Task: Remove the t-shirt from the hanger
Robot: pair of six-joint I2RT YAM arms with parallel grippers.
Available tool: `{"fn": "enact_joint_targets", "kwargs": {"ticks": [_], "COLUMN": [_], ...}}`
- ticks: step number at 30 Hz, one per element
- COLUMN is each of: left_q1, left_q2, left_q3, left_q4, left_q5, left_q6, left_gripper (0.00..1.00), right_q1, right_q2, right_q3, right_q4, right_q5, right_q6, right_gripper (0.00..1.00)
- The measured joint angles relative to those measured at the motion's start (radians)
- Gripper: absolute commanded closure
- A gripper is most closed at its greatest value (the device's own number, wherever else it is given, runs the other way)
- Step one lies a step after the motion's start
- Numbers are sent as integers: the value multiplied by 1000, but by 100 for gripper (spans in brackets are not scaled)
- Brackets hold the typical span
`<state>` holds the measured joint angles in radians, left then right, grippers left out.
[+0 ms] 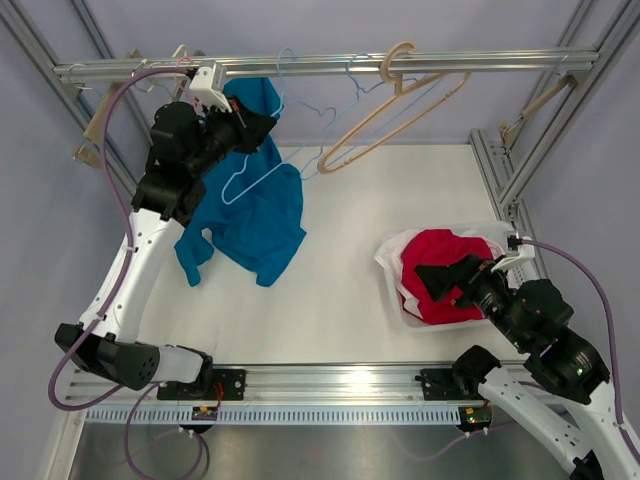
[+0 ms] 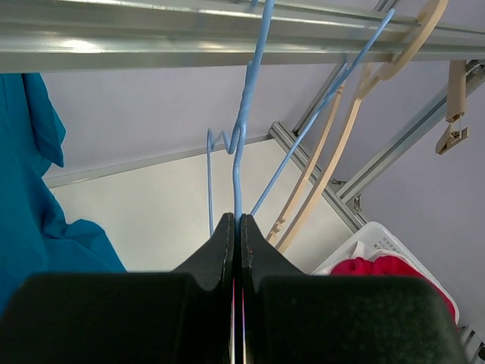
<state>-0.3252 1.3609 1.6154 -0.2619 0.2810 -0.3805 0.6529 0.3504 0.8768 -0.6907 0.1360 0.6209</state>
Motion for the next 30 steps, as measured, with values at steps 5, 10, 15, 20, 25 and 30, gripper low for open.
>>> {"fn": "enact_joint_targets", "kwargs": {"ticks": [5, 10, 15, 20, 25, 30], "left_q1": [-1, -1, -1, 6, 103, 218], "left_q2": [-35, -83, -140, -221, -282, -263], "left_q3": [-65, -79, -61, -58, -89, -136], "left_q4": [23, -19, -97, -151, -167, -194], "left_q5": [-18, -56, -125, -224, -293, -317], "left_q6": [16, 49, 96, 139, 156, 156], "left_gripper": [66, 48, 48, 49, 51, 51], "right_q1": [0, 0, 0, 0, 0, 0], "right_q2": [17, 27, 25, 14, 10, 9], "right_q3": [-10, -20, -21, -36, -57, -66], "right_q4": [41, 71, 94, 106, 132, 152], "right_q5": [-24, -35, -54, -76, -111, -153], "right_q6": [1, 1, 0, 0, 0, -1], "right_gripper": [0, 1, 1, 1, 0, 1]}}
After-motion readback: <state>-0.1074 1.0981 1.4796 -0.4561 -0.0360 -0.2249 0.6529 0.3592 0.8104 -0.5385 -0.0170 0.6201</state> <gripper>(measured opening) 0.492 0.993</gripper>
